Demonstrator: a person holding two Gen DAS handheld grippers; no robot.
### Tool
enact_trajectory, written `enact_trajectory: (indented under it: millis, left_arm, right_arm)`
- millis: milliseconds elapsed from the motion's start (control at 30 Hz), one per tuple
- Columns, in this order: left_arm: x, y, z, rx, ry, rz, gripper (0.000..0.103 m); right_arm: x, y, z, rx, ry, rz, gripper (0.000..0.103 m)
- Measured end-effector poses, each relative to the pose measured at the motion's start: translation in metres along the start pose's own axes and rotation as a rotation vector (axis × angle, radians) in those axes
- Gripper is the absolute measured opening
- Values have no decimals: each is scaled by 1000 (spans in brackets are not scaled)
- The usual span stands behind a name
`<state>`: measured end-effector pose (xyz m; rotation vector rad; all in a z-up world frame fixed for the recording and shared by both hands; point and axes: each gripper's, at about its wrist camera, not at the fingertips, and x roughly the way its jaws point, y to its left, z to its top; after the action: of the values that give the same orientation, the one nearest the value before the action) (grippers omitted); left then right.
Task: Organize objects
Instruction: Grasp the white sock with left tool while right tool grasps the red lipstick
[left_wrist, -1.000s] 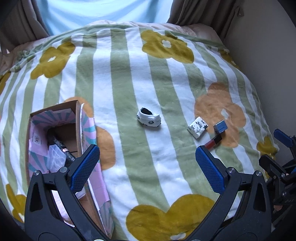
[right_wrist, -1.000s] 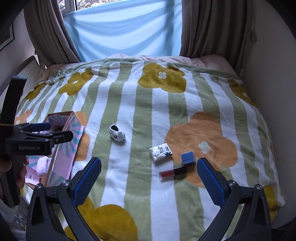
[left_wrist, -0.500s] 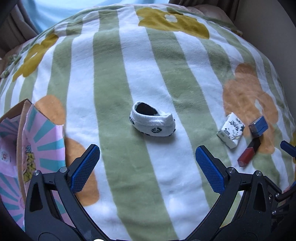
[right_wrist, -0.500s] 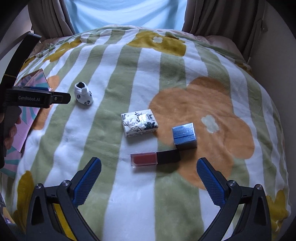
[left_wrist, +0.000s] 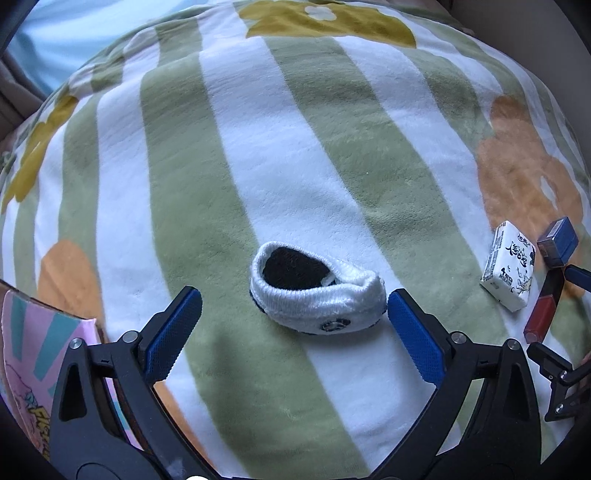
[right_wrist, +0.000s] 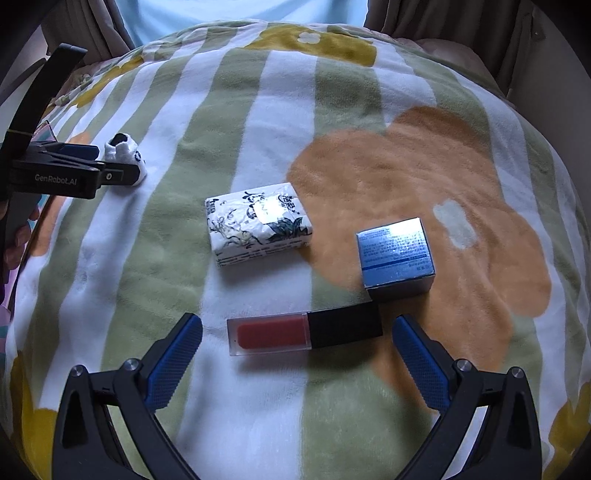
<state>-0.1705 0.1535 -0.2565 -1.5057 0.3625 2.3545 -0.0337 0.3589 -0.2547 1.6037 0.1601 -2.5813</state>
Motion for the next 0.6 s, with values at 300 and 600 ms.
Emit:
enact_trajectory:
  millis: [300, 600]
  left_arm:
    - [11, -12, 0, 78, 19, -52, 65]
    - [4, -20, 4, 81, 13, -49, 63]
  right_arm:
    - [13, -5, 1, -23, 35, 12, 81]
    - [9, -4, 1, -34, 41, 10, 81]
